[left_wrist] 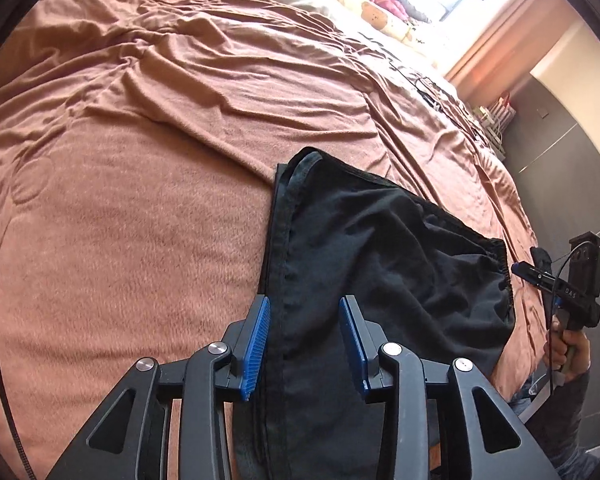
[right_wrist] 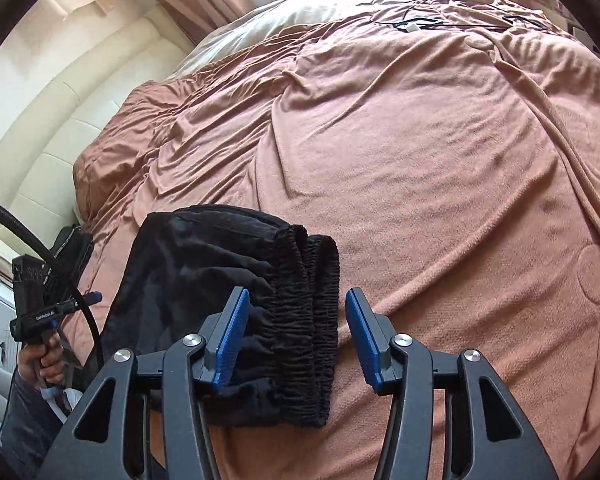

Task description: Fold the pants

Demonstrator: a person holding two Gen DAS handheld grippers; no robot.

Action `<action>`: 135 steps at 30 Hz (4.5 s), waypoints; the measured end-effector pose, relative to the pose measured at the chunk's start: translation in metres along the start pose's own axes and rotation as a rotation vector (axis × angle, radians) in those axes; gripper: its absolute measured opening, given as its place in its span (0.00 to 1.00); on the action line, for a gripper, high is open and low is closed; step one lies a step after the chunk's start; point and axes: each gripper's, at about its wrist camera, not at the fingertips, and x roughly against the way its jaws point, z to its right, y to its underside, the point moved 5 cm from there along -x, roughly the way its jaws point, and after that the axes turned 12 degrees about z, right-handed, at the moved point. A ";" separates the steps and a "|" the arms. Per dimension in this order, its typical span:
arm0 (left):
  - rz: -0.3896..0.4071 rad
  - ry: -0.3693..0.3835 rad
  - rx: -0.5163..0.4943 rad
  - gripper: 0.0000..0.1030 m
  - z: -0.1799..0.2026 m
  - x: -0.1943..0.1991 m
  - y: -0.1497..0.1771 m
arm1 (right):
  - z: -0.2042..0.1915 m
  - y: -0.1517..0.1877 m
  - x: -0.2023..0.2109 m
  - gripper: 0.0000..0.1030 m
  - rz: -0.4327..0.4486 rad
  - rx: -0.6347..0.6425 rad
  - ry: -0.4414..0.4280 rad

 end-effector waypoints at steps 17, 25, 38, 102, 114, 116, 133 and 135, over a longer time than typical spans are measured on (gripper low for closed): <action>-0.058 -0.017 -0.161 0.38 0.009 -0.090 -0.052 | -0.012 -0.016 -0.051 0.47 -0.056 0.094 0.055; -0.066 -0.014 -0.248 0.38 0.019 -0.115 -0.068 | -0.013 -0.018 -0.068 0.47 -0.067 0.132 0.081; -0.028 -0.017 -0.305 0.06 0.024 -0.131 -0.079 | -0.013 -0.021 -0.068 0.13 -0.061 0.177 0.088; 0.074 -0.010 0.121 0.63 -0.009 0.071 0.067 | 0.025 0.061 0.015 0.59 -0.004 -0.346 -0.062; 0.037 0.004 0.230 0.63 -0.022 0.058 0.104 | 0.046 0.063 -0.001 0.23 -0.001 -0.403 -0.075; 0.041 0.019 0.245 0.63 -0.023 0.058 0.106 | 0.040 0.062 0.002 0.23 0.003 -0.362 -0.055; 0.075 0.167 0.423 0.51 -0.030 0.053 0.120 | 0.009 0.056 0.021 0.33 0.030 -0.191 0.069; 0.079 0.173 0.444 0.47 -0.032 0.054 0.120 | 0.004 0.053 0.032 0.33 0.056 -0.145 0.085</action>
